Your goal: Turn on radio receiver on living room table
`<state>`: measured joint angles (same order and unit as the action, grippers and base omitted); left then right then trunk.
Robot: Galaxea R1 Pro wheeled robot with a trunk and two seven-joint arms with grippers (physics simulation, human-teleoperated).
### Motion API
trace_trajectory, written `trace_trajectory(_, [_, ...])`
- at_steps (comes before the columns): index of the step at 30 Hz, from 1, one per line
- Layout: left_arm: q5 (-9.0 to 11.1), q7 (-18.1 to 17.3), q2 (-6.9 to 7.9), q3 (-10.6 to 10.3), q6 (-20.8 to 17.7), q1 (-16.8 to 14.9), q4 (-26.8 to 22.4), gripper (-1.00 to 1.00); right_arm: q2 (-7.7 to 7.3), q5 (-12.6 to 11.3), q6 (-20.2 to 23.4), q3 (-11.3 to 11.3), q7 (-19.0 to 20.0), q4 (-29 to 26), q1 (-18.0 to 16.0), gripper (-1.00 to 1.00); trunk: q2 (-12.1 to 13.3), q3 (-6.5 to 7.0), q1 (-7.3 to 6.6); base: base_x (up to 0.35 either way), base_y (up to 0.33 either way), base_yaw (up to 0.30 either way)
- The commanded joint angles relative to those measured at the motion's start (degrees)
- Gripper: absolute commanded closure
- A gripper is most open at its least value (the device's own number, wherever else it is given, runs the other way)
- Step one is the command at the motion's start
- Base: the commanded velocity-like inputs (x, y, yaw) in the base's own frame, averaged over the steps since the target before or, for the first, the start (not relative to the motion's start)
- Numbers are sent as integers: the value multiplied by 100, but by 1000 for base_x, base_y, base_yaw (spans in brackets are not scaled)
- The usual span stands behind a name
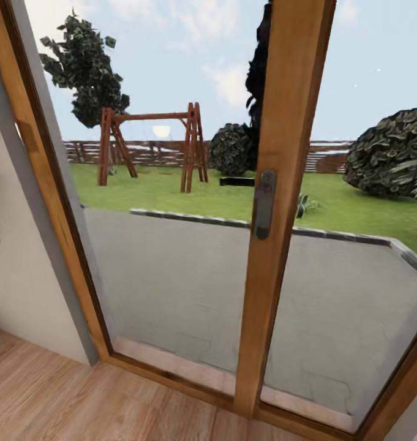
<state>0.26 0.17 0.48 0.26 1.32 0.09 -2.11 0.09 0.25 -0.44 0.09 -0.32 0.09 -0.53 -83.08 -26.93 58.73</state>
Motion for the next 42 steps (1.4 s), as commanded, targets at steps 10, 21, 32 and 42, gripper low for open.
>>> trace_trajectory(10, [0,1,-4,-7,0,0,-2,-100,0,1,0,1,-3,0,0,-100,0,-9,0,0,0,269])
trace_trajectory(21, [0,1,-4,-2,0,0,0,-100,0,0,-1,1,-2,0,0,-100,0,-33,0,0,0,269])
trace_trajectory(32, [0,1,2,-8,0,-2,0,-100,0,0,-3,2,-3,0,0,-100,0,-57,0,0,0,269])
trace_trajectory(42, [-7,-7,-13,-33,0,-2,-9,-100,0,-6,-7,2,-3,0,0,-100,0,-80,0,0,0,269])
